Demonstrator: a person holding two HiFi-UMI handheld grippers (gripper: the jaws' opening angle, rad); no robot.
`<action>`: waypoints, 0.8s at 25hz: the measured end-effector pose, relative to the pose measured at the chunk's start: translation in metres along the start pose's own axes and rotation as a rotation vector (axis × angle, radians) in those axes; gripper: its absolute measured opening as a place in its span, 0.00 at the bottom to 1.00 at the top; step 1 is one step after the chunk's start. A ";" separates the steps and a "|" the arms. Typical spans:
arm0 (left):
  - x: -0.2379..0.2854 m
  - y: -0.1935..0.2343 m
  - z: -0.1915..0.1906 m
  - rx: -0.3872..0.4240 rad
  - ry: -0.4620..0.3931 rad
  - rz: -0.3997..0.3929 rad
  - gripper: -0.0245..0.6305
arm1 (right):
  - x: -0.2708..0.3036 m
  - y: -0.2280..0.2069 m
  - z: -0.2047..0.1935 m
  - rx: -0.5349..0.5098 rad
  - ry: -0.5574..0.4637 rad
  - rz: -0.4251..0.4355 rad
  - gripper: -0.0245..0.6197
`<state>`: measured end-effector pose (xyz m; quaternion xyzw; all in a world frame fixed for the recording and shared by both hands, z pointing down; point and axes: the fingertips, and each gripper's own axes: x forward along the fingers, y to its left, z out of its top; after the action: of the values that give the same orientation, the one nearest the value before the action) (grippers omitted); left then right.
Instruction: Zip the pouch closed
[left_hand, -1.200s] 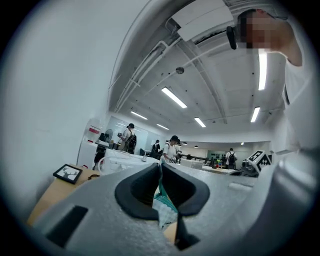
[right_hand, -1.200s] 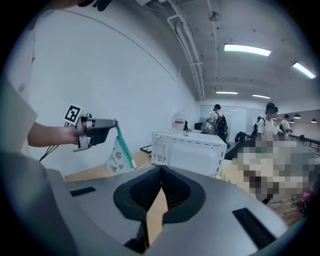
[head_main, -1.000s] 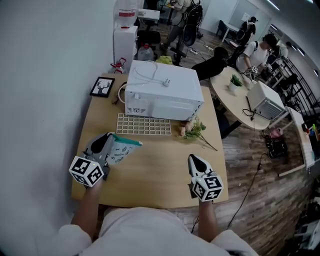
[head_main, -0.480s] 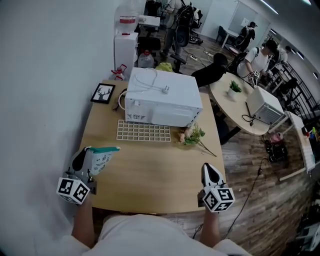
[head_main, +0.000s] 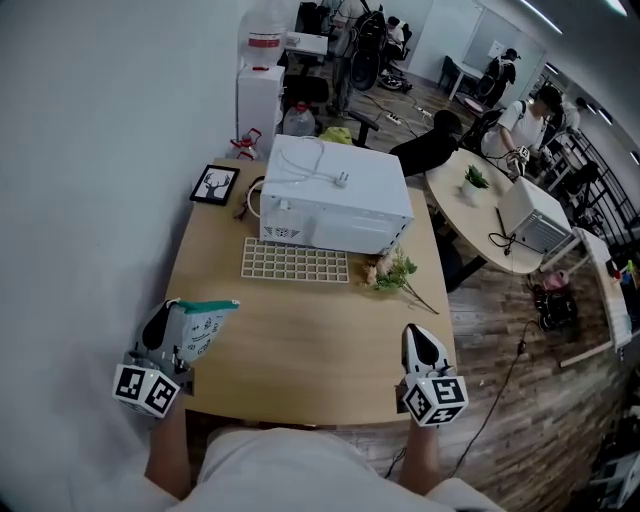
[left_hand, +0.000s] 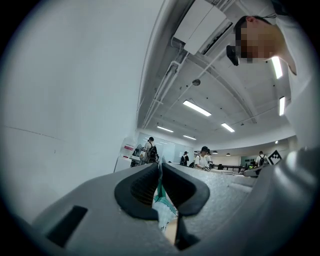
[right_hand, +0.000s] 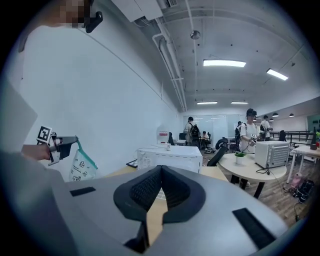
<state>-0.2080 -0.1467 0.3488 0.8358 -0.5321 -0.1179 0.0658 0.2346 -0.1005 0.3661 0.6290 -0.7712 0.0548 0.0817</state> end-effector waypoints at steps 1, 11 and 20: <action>-0.002 0.001 0.000 -0.001 -0.001 0.001 0.08 | 0.002 0.004 0.001 -0.003 -0.002 0.006 0.04; -0.005 -0.003 0.001 -0.008 -0.005 -0.012 0.08 | 0.005 0.021 0.010 0.000 -0.021 0.039 0.04; 0.005 -0.009 0.002 -0.014 -0.010 -0.039 0.08 | -0.001 0.021 0.013 0.006 -0.030 0.033 0.04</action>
<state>-0.1988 -0.1476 0.3440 0.8450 -0.5152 -0.1269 0.0667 0.2135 -0.0974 0.3530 0.6173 -0.7823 0.0491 0.0673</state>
